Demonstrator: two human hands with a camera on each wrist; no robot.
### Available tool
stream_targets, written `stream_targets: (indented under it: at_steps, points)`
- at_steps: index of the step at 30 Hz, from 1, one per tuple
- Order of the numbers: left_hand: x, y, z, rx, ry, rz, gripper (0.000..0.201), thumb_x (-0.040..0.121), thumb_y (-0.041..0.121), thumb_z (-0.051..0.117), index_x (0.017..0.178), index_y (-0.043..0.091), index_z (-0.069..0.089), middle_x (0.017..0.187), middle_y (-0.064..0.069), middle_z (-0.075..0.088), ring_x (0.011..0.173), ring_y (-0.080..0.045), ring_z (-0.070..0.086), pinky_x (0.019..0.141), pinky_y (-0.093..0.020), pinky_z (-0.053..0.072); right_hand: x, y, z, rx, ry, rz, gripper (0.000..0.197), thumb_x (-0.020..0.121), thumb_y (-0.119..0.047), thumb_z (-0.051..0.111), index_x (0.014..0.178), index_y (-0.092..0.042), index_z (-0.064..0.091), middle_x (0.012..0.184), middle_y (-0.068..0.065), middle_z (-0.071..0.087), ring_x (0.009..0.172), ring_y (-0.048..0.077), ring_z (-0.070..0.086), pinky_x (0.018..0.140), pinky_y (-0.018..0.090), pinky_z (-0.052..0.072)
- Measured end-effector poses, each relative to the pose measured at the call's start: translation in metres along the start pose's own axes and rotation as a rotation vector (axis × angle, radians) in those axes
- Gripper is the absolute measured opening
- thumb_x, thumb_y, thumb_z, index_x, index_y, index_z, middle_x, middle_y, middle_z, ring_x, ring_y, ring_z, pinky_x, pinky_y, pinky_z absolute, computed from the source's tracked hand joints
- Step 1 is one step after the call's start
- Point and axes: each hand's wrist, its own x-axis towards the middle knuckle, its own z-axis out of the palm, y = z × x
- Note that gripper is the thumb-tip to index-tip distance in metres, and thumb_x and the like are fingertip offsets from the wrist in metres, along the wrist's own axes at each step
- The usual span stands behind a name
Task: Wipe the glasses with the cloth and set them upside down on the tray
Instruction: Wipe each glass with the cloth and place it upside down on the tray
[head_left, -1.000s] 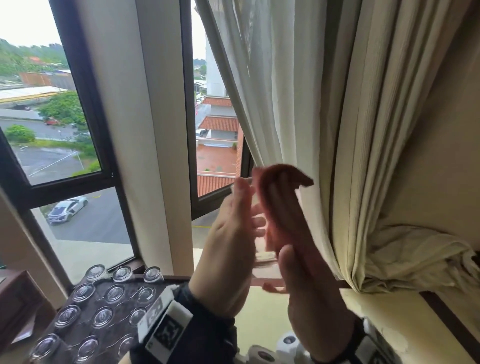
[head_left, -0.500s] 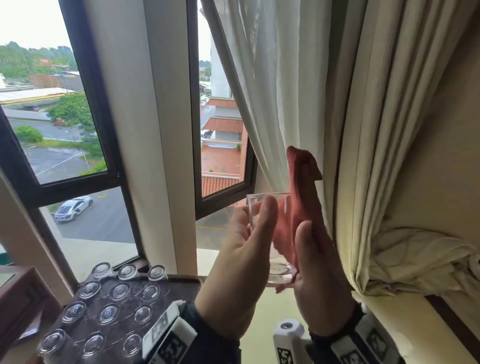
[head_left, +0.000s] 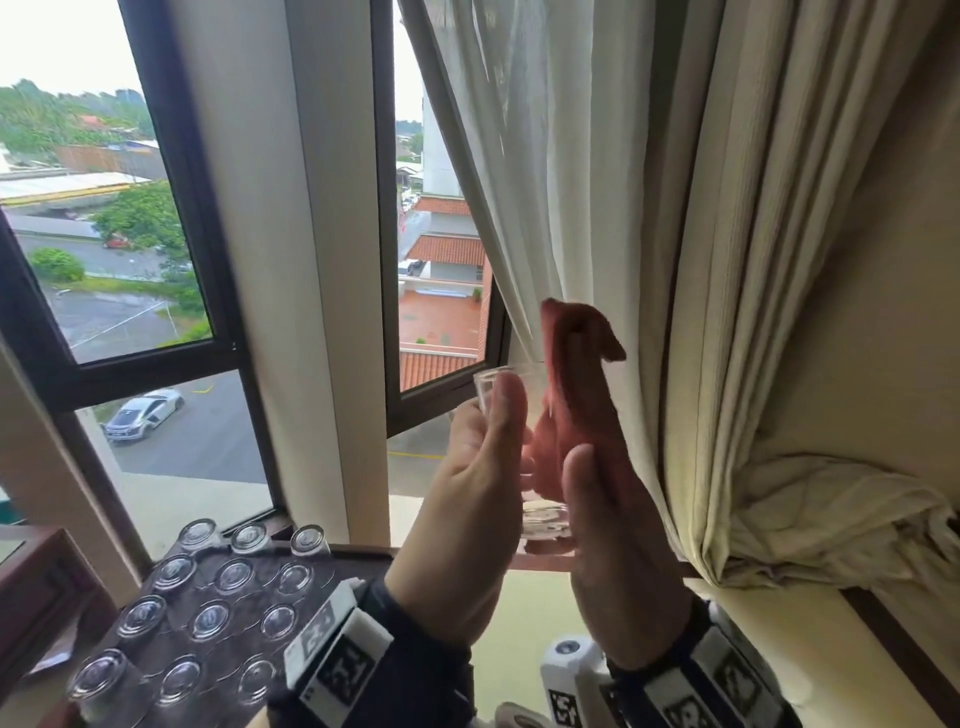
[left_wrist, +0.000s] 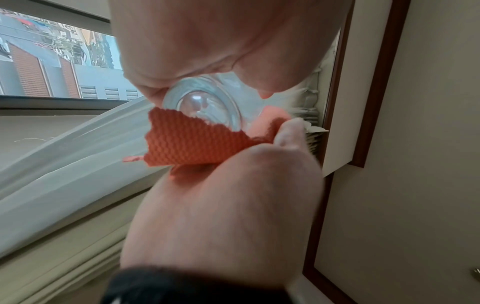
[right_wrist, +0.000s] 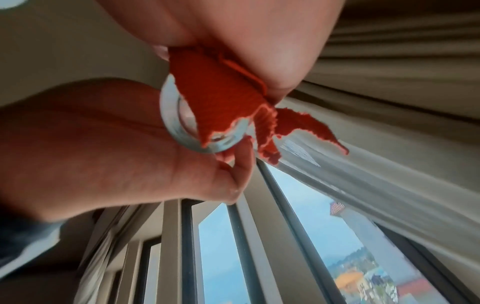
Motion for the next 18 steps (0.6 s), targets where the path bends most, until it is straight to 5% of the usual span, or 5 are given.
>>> stream_targets:
  at_steps: [5, 10, 14, 16, 18]
  points:
    - [0.016, 0.009, -0.012, -0.033, 0.101, 0.026, 0.078, 0.093, 0.082, 0.045, 0.136, 0.020, 0.063, 0.130, -0.015, 0.070, 0.125, -0.031, 0.067, 0.111, -0.054, 0.048, -0.025, 0.013, 0.010, -0.168, -0.131, -0.158, 0.058, 0.104, -0.018, 0.029, 0.157, 0.002, 0.019, 0.169, 0.012, 0.011, 0.156, 0.032, 0.006, 0.126, 0.053, 0.010]
    - [0.008, 0.004, -0.010, -0.024, -0.004, 0.033, 0.070, 0.097, 0.077, 0.046, 0.133, 0.019, 0.062, 0.103, -0.019, 0.061, 0.087, -0.024, 0.060, 0.083, -0.039, 0.056, -0.036, 0.026, 0.003, 0.054, 0.082, 0.141, 0.073, 0.097, -0.069, 0.039, 0.157, -0.026, 0.033, 0.157, -0.006, 0.044, 0.145, 0.015, 0.042, 0.117, 0.034, 0.037]
    - [-0.004, -0.010, 0.007, -0.028, -0.089, 0.005, 0.056, 0.102, 0.058, 0.042, 0.131, 0.013, 0.057, 0.084, -0.004, 0.071, 0.077, -0.014, 0.071, 0.074, -0.028, 0.061, -0.010, 0.014, -0.013, 0.090, 0.056, 0.179, 0.058, 0.100, -0.051, 0.034, 0.140, -0.017, 0.057, 0.125, 0.000, 0.072, 0.106, 0.010, 0.072, 0.081, 0.020, 0.059]
    - [-0.001, -0.012, 0.012, 0.015, -0.059, -0.017, 0.060, 0.099, 0.067, 0.042, 0.130, 0.019, 0.058, 0.096, -0.009, 0.076, 0.092, -0.017, 0.074, 0.089, -0.037, 0.059, -0.002, 0.005, -0.015, 0.021, 0.070, 0.080, 0.053, 0.103, -0.044, 0.035, 0.145, -0.018, 0.052, 0.141, 0.010, 0.061, 0.114, 0.003, 0.067, 0.090, 0.018, 0.055]
    - [0.004, -0.006, 0.011, -0.001, 0.012, -0.050, 0.065, 0.096, 0.081, 0.040, 0.131, 0.029, 0.060, 0.116, -0.013, 0.076, 0.106, -0.025, 0.075, 0.100, -0.048, 0.056, -0.006, -0.004, -0.005, -0.032, 0.024, 0.025, 0.064, 0.105, -0.053, 0.033, 0.156, -0.016, 0.035, 0.154, 0.013, 0.047, 0.136, 0.024, 0.054, 0.108, 0.040, 0.048]
